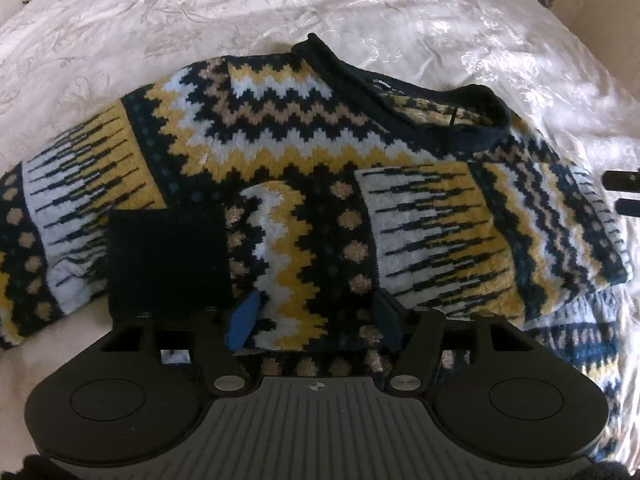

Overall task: Fold small clothes
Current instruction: 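Lift the cuff with the right tool and fold the sleeve across the sweater body, then open the right tool to release the cuff onto the sweater body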

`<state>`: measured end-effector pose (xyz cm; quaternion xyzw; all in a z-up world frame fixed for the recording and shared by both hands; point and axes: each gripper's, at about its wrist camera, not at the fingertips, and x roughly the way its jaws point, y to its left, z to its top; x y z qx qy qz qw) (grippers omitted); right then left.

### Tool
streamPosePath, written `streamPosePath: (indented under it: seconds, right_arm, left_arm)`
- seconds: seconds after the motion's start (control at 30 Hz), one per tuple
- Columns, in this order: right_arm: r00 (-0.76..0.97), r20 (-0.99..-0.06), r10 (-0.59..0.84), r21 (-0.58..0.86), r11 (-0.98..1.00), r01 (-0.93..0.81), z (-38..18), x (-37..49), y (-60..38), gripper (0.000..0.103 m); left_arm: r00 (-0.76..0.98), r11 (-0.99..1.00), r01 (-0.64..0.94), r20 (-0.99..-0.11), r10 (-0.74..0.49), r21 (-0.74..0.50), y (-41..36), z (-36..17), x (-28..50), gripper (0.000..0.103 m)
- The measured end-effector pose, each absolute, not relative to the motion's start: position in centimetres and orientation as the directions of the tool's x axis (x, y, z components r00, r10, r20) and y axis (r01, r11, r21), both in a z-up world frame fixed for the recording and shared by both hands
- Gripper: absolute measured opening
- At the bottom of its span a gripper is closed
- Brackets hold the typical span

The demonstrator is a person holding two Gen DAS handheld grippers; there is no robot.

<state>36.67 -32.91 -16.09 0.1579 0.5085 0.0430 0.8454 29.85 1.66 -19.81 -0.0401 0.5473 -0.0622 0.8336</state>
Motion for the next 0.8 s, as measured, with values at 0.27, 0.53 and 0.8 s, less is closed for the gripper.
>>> streamPosePath:
  seconds: [0.27, 0.53, 0.8]
  right_arm:
    - [0.448, -0.824, 0.347, 0.447, 0.884, 0.136, -19.5, 39.4, -35.4, 0.075]
    - [0.44, -0.787, 0.433, 0.547, 0.819, 0.172, -20.7, 39.9, -36.5, 0.016]
    - [0.56, -0.776, 0.289, 0.312, 0.948, -0.056, -14.9, 40.2, -33.7, 0.014]
  left_arm:
    - [0.384, 0.989, 0.052, -0.911, -0.147, -0.137, 1.5, -19.9, 30.6, 0.065]
    - [0.394, 0.994, 0.024, -0.912, -0.111, -0.111, 1.3, -20.0, 30.6, 0.067]
    - [0.524, 0.998, 0.054, -0.85, -0.06, -0.037, -0.3, -16.8, 30.8, 0.067]
